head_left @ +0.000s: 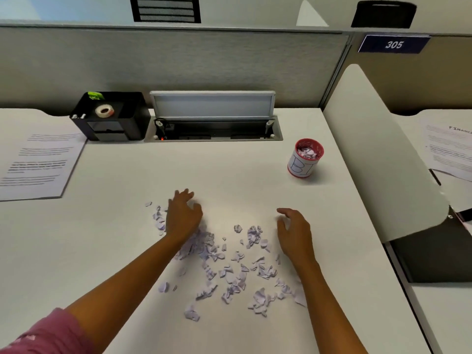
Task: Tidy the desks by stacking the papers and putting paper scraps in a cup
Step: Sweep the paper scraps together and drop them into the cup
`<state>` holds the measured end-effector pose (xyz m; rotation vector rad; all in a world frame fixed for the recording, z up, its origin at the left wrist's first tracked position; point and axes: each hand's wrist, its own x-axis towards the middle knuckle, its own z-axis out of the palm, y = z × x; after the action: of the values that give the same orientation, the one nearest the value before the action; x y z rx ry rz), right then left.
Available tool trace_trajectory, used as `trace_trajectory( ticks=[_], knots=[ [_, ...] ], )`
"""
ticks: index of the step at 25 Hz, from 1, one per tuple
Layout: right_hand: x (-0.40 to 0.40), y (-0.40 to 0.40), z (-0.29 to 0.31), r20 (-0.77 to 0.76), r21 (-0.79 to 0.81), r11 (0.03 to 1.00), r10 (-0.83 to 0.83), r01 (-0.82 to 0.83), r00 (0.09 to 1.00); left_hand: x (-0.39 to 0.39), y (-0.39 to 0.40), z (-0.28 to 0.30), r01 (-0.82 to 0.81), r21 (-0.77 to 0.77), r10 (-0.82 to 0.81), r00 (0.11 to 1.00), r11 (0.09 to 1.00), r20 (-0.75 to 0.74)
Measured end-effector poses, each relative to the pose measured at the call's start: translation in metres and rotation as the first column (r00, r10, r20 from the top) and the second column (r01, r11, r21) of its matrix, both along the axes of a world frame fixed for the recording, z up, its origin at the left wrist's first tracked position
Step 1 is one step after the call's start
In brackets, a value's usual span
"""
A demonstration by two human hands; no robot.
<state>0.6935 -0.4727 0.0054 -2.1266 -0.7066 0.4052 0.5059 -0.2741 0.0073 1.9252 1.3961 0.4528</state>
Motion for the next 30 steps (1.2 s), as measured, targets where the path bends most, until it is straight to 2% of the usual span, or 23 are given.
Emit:
trace_trajectory(
  ticks=[2,4,6,8,11,13,16,21,26,28,30],
  knots=[
    [-0.003,-0.014,-0.003,0.094,-0.018,0.993,-0.115,0.117,0.989,-0.025,-0.001,-0.012,-0.027,0.076,0.032,0.997,0.997,-0.065],
    [-0.009,-0.025,-0.008,0.192,-0.107,0.959,-0.238,0.261,0.952,-0.041,0.003,-0.018,-0.070,0.129,0.091,0.982,0.989,-0.167],
    [-0.020,-0.032,-0.011,0.241,-0.234,0.899,-0.315,0.370,0.918,-0.049,0.008,-0.017,-0.157,0.082,0.173,0.955,0.984,-0.241],
    [-0.032,-0.034,-0.012,0.202,-0.393,0.818,-0.368,0.419,0.908,-0.052,0.015,-0.016,-0.220,-0.005,0.212,0.948,0.976,-0.238],
    [-0.047,-0.031,-0.012,0.080,-0.571,0.725,-0.419,0.386,0.905,-0.053,0.028,-0.019,-0.179,-0.067,0.164,0.969,0.982,-0.183],
    [-0.054,-0.026,-0.016,0.072,-0.577,0.742,-0.371,0.342,0.926,-0.051,0.038,-0.023,-0.094,-0.067,0.081,0.982,0.993,-0.171],
    [-0.062,-0.015,-0.019,0.069,-0.499,0.821,-0.283,0.279,0.957,-0.044,0.044,-0.027,0.079,-0.063,-0.088,0.985,0.995,-0.146],
    [-0.072,0.014,-0.015,0.007,-0.383,0.917,-0.112,0.106,0.994,-0.031,0.033,-0.022,0.312,-0.083,-0.316,0.948,0.946,-0.039],
    [-0.085,0.038,-0.010,-0.052,-0.338,0.938,0.069,-0.082,0.996,-0.022,0.015,-0.011,0.572,-0.122,-0.582,0.810,0.811,-0.073],
    [-0.093,0.043,-0.010,-0.031,-0.339,0.930,0.138,-0.140,0.990,-0.019,0.005,-0.005,0.640,-0.161,-0.659,0.740,0.751,-0.135],
    [-0.100,0.045,-0.011,0.020,-0.347,0.922,0.190,-0.171,0.982,-0.018,-0.004,-0.002,0.663,-0.171,-0.685,0.695,0.729,-0.218]
  ],
)
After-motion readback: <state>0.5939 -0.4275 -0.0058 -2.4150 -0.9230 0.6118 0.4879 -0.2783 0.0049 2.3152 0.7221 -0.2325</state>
